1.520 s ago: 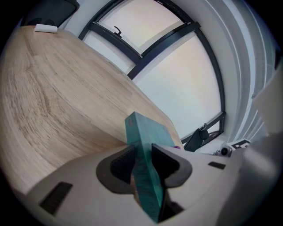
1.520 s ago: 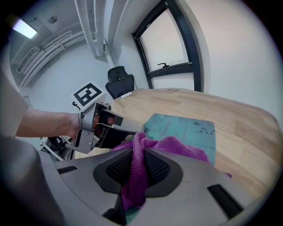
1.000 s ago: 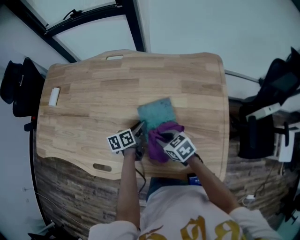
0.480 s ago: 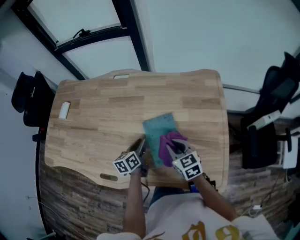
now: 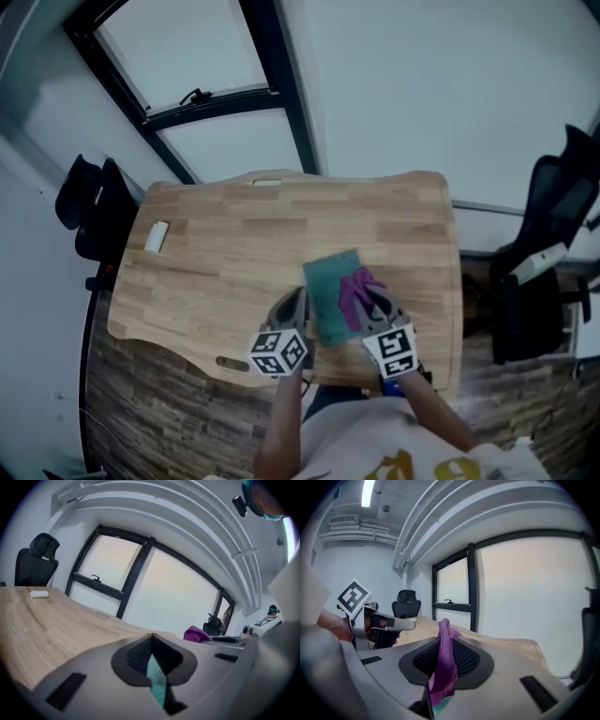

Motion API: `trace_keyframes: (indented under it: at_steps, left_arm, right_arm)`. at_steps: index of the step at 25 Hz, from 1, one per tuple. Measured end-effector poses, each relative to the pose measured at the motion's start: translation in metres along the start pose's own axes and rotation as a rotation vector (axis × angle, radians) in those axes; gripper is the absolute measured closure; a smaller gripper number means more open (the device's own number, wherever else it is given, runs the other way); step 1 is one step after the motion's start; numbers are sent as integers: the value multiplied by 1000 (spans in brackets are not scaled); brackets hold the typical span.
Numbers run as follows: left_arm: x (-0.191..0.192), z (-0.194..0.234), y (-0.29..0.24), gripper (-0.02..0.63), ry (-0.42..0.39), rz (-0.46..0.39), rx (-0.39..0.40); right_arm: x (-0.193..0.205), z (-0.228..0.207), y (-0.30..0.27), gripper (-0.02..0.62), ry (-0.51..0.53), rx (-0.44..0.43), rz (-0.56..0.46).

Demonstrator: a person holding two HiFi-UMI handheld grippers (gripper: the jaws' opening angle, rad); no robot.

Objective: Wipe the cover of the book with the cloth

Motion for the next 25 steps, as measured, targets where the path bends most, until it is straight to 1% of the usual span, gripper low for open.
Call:
trace_keyframes:
  at_steps: [4,7,14,23,25]
  left_arm:
    - [-12,-21,8,604,-97,-51,18]
    - [-17,-28,10,604,-135,-72,20]
    - [-15,-31,12,605,-147,-67,23]
    - [-17,-31,18,604,-163,-85,12]
    - [-17,-31,19,604,-159,-88,8]
  right_arm:
    - [-7,-3,10,534,21,38,-15]
    - [-10,-6,16,534,19,55,-29]
    - [-8,-10,22,534,2,72,-32]
    - [-10,-9,23,534,-4,63,-29]
    - [-12,-9,23,534,-1,66,-45]
Point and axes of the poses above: the fingertips, and each gripper's own axes: y backward along the fingers, z to its left, x out of its underside, the point moved 8 cm from there along y, backward along the fingers, and after that the axes turned 11 degrees about y, right-handed, at the moved point
